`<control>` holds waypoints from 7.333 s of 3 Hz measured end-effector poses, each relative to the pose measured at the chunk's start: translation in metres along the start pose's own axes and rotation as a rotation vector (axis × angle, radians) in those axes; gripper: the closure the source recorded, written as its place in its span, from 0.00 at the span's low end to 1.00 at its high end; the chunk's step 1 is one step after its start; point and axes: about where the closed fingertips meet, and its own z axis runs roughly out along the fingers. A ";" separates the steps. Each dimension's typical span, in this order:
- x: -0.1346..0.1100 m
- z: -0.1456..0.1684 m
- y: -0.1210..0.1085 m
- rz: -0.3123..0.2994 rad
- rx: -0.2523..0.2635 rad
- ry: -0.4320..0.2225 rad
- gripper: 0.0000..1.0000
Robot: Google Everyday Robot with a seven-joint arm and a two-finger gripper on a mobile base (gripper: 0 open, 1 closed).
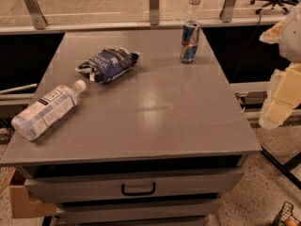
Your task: Move redbull can near blue plastic bottle
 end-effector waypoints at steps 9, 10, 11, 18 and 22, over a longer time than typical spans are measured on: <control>-0.071 0.146 -0.199 0.287 0.065 -0.429 0.00; -0.087 0.163 -0.219 0.320 0.081 -0.450 0.00; -0.103 0.174 -0.236 0.361 0.086 -0.477 0.00; -0.169 0.126 -0.227 0.270 0.060 -0.688 1.00; -0.289 0.108 -0.135 -0.103 -0.217 -0.856 1.00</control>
Offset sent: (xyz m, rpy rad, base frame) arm 0.0789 -0.0409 -0.0142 0.1908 -0.0340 -0.2044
